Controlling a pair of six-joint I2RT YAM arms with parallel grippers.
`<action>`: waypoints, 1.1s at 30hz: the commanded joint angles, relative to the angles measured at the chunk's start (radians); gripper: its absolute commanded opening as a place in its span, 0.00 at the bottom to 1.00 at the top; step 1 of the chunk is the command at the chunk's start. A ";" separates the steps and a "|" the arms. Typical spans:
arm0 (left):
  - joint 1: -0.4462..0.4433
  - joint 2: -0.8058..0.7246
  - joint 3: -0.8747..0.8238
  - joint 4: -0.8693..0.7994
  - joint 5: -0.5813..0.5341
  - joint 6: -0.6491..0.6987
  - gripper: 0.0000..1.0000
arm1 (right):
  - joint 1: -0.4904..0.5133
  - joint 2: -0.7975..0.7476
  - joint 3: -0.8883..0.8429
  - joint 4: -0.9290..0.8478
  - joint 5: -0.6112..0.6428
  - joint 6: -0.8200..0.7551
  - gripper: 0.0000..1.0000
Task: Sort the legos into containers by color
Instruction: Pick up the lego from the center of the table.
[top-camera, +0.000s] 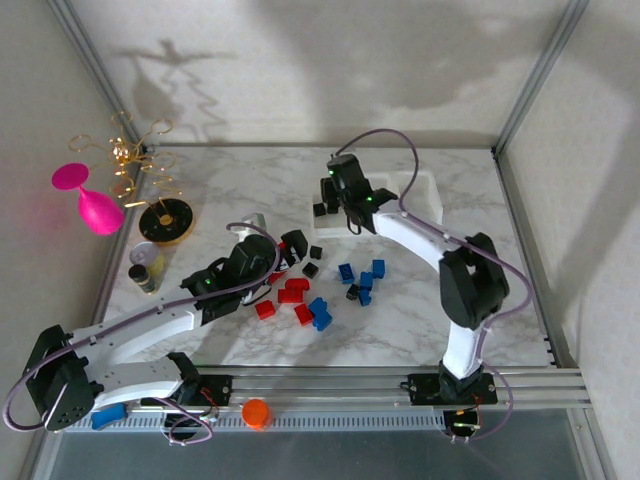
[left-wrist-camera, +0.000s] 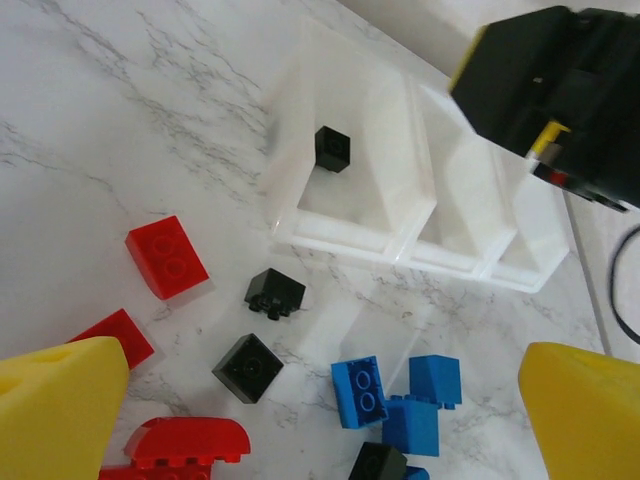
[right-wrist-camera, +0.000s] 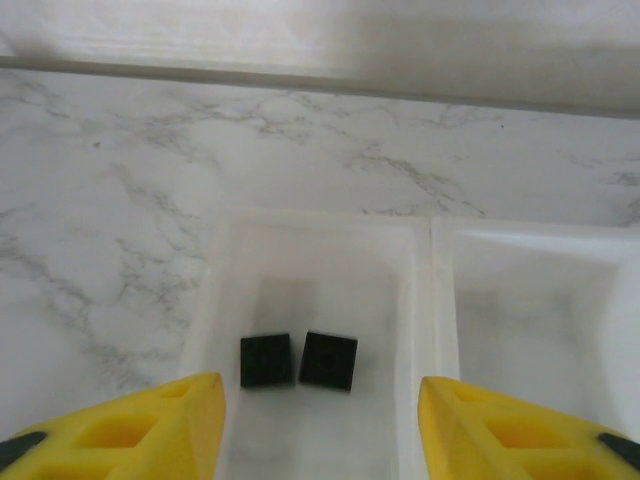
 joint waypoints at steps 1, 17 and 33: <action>-0.017 -0.046 -0.014 -0.010 0.033 -0.014 0.99 | -0.001 -0.084 -0.105 -0.037 -0.059 0.048 0.56; -0.157 -0.122 -0.142 -0.010 0.000 -0.122 1.00 | 0.151 -0.446 -0.530 -0.205 -0.045 0.318 0.62; -0.267 -0.122 -0.198 0.006 -0.103 -0.218 1.00 | 0.343 -0.509 -0.718 -0.188 -0.005 0.540 0.53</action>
